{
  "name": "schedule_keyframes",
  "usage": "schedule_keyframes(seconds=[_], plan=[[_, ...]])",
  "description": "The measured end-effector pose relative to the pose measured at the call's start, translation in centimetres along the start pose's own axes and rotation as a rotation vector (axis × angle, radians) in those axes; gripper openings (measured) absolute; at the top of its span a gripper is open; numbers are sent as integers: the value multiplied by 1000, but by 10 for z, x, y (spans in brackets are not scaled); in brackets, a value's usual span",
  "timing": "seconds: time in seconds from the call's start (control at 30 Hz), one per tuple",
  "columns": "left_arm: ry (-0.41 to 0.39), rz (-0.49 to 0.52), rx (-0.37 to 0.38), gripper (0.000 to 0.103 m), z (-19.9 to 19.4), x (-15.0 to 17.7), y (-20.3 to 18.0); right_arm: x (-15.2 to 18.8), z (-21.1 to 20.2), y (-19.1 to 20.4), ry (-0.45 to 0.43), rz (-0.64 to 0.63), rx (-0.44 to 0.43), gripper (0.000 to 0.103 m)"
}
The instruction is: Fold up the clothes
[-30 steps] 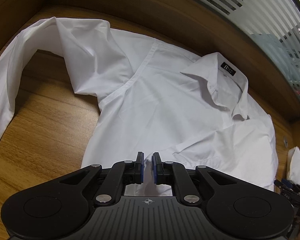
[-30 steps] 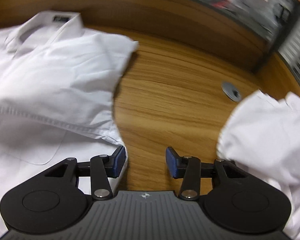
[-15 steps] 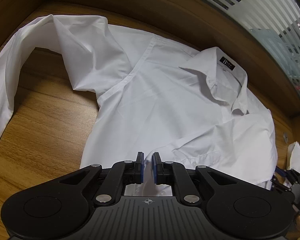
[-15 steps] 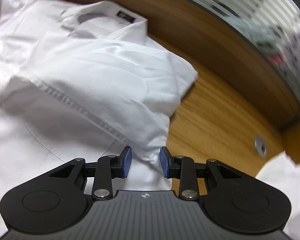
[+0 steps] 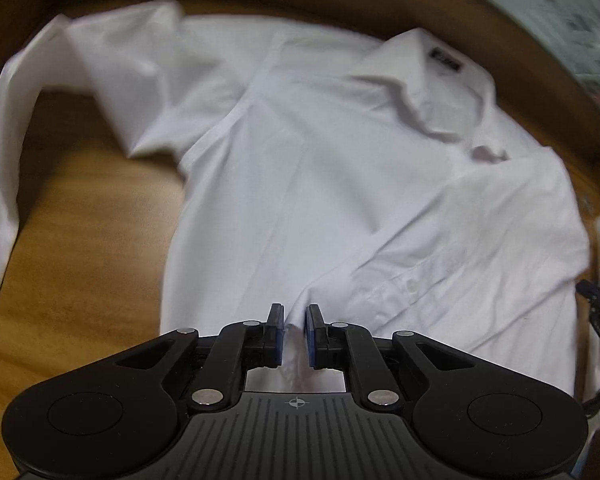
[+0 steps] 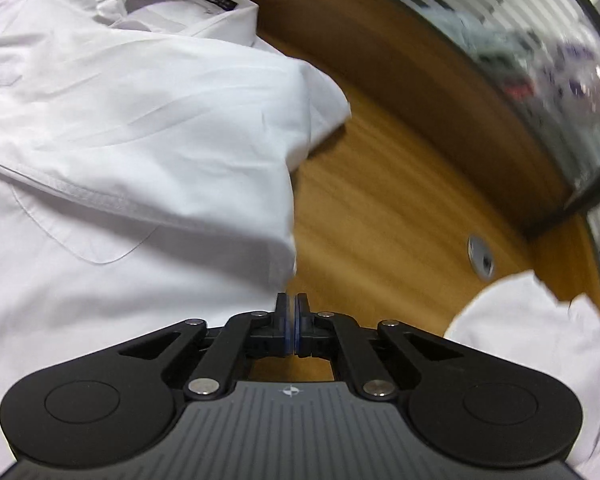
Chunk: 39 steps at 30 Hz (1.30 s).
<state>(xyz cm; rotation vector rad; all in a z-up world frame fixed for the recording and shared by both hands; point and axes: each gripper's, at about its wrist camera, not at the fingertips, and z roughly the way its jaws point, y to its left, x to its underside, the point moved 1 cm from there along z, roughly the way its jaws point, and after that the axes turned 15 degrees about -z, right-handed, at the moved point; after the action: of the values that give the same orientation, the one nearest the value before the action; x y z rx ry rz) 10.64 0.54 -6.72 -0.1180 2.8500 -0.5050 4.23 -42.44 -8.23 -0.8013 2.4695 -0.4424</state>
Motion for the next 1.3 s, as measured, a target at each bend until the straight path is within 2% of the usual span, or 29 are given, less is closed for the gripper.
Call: schedule_keyframes(seconds=[0.07,0.1,0.17,0.2,0.3,0.4,0.53,0.6,0.77,0.9,1.0,1.07,1.1,1.13,1.3], plan=[[-34,42,55,20,-12,-7,-11,4,-11,-4,-3,87,-22,3],[-44,65,81,28,-16,-12,-19,6,-18,-6,-8,139,-33,4],[-52,115,127,37,-21,-23,-40,9,-29,-9,-5,249,-55,13],[-50,142,147,39,-21,-29,-53,11,-34,-10,-6,307,-64,22],[-36,213,209,48,-15,-47,-97,18,-45,-23,-36,529,-89,25],[0,258,270,50,2,-63,-148,32,-50,-38,-73,786,-120,25],[40,292,321,53,37,-86,-214,58,-45,-50,-169,1185,-168,25],[59,306,340,54,54,-98,-244,68,-40,-51,-216,1317,-200,25],[143,426,369,60,104,-116,-318,81,-20,-46,-242,1550,-221,25],[227,538,360,62,146,-119,-360,87,-5,-39,-273,1694,-268,27],[277,653,343,62,176,-116,-388,85,6,-36,-295,1752,-343,28],[295,717,324,62,193,-115,-403,81,11,-35,-298,1756,-366,38],[311,732,319,62,200,-116,-406,79,13,-34,-298,1756,-371,46],[330,742,315,62,207,-118,-409,78,15,-33,-297,1756,-374,49],[446,680,324,62,228,-120,-416,72,29,-28,-306,1747,-404,48]])
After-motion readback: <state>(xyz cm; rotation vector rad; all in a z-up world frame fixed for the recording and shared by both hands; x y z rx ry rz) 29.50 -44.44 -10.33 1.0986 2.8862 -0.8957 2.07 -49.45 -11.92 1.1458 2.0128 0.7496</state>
